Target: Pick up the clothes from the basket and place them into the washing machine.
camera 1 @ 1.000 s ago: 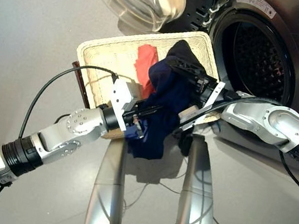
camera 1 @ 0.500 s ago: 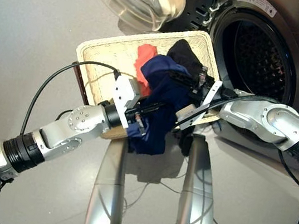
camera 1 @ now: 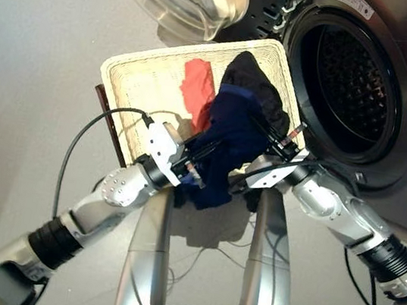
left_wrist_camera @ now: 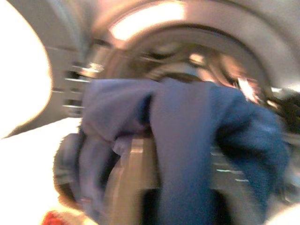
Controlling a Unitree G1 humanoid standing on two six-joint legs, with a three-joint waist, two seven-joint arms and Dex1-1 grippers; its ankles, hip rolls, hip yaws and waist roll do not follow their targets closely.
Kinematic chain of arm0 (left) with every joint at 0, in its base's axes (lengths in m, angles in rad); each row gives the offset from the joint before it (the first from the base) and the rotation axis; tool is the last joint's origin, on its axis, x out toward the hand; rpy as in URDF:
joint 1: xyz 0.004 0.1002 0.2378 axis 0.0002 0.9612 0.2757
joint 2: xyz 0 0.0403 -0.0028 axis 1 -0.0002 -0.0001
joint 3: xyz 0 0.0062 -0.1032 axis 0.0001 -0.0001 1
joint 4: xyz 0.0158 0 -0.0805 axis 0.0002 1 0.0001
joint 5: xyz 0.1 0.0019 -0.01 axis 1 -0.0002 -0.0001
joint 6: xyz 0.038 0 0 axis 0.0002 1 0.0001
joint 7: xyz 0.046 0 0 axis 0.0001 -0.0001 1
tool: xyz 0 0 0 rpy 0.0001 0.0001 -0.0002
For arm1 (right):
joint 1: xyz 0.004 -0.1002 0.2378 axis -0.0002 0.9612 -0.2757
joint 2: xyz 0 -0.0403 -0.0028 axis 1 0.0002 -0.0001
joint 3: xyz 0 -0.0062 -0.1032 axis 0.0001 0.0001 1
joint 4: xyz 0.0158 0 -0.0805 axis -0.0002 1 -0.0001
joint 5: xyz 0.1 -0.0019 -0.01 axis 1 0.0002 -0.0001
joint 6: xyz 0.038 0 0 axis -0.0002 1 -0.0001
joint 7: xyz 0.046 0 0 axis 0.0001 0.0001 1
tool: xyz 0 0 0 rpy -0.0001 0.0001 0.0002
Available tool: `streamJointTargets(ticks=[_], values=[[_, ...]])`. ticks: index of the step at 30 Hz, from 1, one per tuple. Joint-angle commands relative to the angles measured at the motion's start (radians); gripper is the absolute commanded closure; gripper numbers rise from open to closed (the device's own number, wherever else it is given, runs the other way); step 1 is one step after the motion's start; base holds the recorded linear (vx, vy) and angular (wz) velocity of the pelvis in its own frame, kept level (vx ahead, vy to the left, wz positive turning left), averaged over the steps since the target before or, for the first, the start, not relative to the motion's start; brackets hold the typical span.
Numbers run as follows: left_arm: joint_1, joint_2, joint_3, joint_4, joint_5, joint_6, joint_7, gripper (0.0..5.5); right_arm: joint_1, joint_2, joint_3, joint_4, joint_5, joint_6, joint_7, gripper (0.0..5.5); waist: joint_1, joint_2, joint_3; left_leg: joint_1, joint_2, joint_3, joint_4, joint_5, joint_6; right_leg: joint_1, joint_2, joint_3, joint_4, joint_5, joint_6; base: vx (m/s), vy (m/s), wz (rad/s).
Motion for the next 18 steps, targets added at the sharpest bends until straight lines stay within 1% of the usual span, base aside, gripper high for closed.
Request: streamJointTargets(ticks=[1,2,3,4,6,9,10,11,13,15,18], values=[[-0.044,0.011,0.178,0.002,0.074,-0.083,0.14,0.0,0.016,0.018,-0.037,-0.045,0.43,-0.052,0.114,5.5,0.002,-0.005,0.045,-0.043,0.02,-0.049,0.0,0.043,0.019,0.048,-0.016,0.019,0.027,-0.019,-0.03,0.0,0.0,0.0],[-0.047,-0.004,0.175,0.001,0.086,-0.08,0.146,0.0,0.019,0.039,-0.039,-0.037,0.494,-0.052,0.13,5.5,0.002,-0.006,0.047,-0.042,0.021,-0.05,0.0,0.044,0.02,0.049,-0.016,0.018,0.026,-0.018,-0.031,0.0,0.0,0.0],[-0.06,-0.03,0.174,-0.002,0.109,-0.076,0.154,0.0,0.015,0.071,-0.029,-0.017,0.596,-0.04,0.177,5.5,0.002,-0.008,0.05,-0.041,0.021,-0.052,0.0,0.046,0.02,0.049,-0.016,0.018,0.026,-0.017,-0.031,0.0,0.0,0.0],[-0.063,-0.048,0.169,0.002,0.121,-0.074,0.153,0.0,0.015,0.095,-0.023,-0.008,0.663,-0.031,0.216,5.5,0.003,-0.009,0.054,-0.041,0.02,-0.052,0.001,0.047,0.02,0.051,-0.015,0.018,0.026,-0.017,-0.033,0.0,0.0,0.0],[-0.072,-0.094,0.168,0.011,0.142,-0.07,0.168,0.0,0.017,0.146,-0.018,0.021,0.761,-0.028,0.25,5.5,0.004,-0.01,0.06,-0.038,0.02,-0.052,-0.002,0.049,0.019,0.052,-0.015,0.017,0.023,-0.015,-0.035,0.0,0.0,0.0],[-0.082,-0.131,0.176,0.025,0.177,-0.073,0.189,0.0,0.019,0.2,-0.045,0.034,0.827,-0.049,0.265,5.5,0.003,-0.01,0.064,-0.038,0.019,-0.052,-0.005,0.052,0.019,0.053,-0.013,0.016,0.024,-0.016,-0.038,0.0,0.0,0.0],[-0.085,-0.143,0.18,0.031,0.186,-0.072,0.205,0.0,0.021,0.222,-0.06,0.038,0.873,-0.058,0.27,5.5,0.003,-0.01,0.065,-0.038,0.018,-0.052,-0.006,0.052,0.02,0.052,-0.012,0.016,0.024,-0.017,-0.038,0.0,0.0,0.0],[-0.095,-0.162,0.185,0.042,0.194,-0.077,0.225,0.0,0.027,0.259,-0.087,0.04,0.896,-0.083,0.257,5.5,0.002,-0.01,0.068,-0.04,0.016,-0.051,-0.005,0.052,0.021,0.05,-0.01,0.016,0.026,-0.018,-0.039,0.0,0.0,0.0],[-0.095,-0.174,0.193,0.046,0.197,-0.08,0.24,0.0,0.026,0.268,-0.098,0.045,0.899,-0.09,0.247,5.5,0.003,-0.011,0.069,-0.04,0.015,-0.053,-0.005,0.051,0.022,0.051,-0.01,0.016,0.026,-0.02,-0.04,0.0,0.0,0.0],[-0.094,-0.189,0.207,0.049,0.209,-0.083,0.268,0.0,0.023,0.292,-0.131,0.044,0.916,-0.118,0.226,5.5,0.004,-0.01,0.07,-0.042,0.015,-0.053,-0.006,0.05,0.023,0.05,-0.01,0.014,0.028,-0.022,-0.04,0.0,0.0,0.0],[-0.073,-0.215,0.241,0.038,0.22,-0.102,0.307,0.0,0.029,0.33,-0.187,0.037,0.963,-0.156,0.214,5.5,0.006,-0.009,0.07,-0.044,0.013,-0.054,-0.005,0.046,0.023,0.05,-0.009,0.014,0.03,-0.027,-0.04,0.0,0.0,0.0]])
